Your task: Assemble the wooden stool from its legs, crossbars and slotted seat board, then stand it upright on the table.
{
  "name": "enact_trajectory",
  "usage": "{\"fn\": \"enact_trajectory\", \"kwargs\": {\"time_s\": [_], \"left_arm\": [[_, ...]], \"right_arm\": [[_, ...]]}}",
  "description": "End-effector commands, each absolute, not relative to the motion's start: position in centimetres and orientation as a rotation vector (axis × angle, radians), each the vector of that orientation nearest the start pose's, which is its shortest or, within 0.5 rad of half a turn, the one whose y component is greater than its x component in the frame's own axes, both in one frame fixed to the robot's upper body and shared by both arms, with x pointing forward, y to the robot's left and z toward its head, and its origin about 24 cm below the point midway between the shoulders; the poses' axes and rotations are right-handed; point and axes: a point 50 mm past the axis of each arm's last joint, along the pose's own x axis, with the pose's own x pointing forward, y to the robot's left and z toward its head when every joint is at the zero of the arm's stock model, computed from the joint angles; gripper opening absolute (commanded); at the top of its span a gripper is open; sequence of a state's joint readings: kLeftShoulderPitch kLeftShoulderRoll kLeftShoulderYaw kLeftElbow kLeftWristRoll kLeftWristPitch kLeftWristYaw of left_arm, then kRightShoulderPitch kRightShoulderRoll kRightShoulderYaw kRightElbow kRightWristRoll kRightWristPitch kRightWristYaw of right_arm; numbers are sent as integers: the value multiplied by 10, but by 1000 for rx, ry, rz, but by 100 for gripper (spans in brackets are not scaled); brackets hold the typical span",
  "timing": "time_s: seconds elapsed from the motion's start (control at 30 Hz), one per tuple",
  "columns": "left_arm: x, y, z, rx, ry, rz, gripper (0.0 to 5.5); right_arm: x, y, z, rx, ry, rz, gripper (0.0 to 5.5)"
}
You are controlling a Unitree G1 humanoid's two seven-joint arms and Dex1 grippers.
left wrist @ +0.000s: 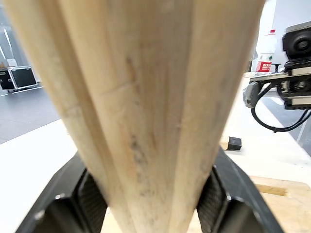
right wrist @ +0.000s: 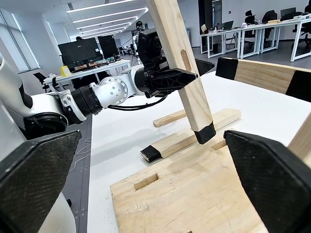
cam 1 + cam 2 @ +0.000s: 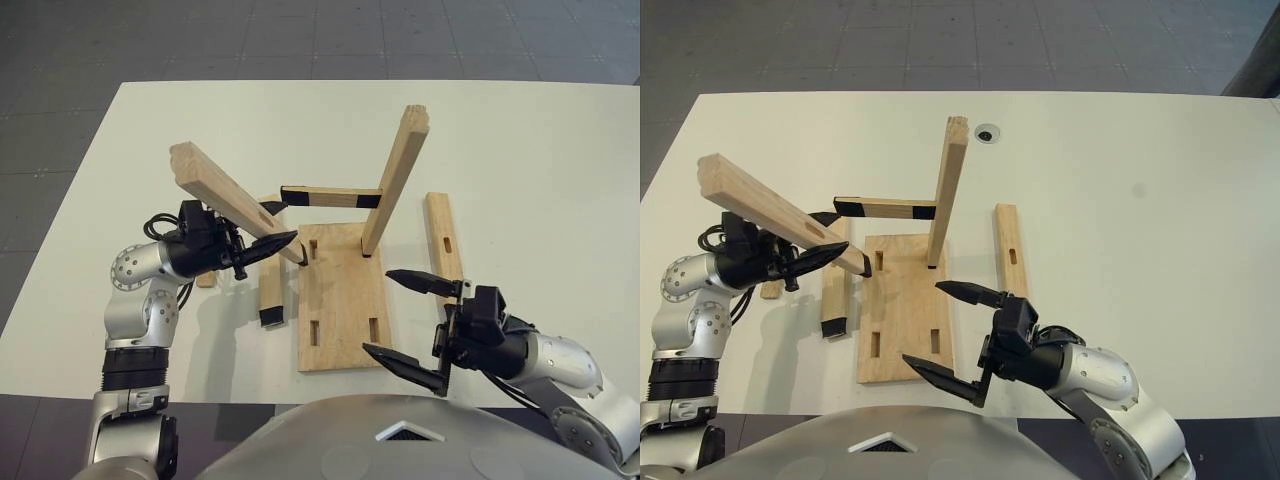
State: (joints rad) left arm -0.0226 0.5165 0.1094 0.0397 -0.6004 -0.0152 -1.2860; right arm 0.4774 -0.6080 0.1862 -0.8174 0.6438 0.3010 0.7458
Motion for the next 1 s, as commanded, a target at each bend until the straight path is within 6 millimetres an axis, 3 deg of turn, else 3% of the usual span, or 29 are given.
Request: {"fn": "enact_trajectory", "kwargs": {"time_s": [0.03,0.83,1.0], "left_arm": [[236,218,84,-10,-102,-1171,210],[244,222,75,-131,-144,-1254,210],[254,224,70,-114,-121,-1250,210]], "right_arm": [[117,-126,109,173,118,1217,550],[116,-124,105,150,143,1266,550],[114,-122,105,140,147,1290,550]]}}
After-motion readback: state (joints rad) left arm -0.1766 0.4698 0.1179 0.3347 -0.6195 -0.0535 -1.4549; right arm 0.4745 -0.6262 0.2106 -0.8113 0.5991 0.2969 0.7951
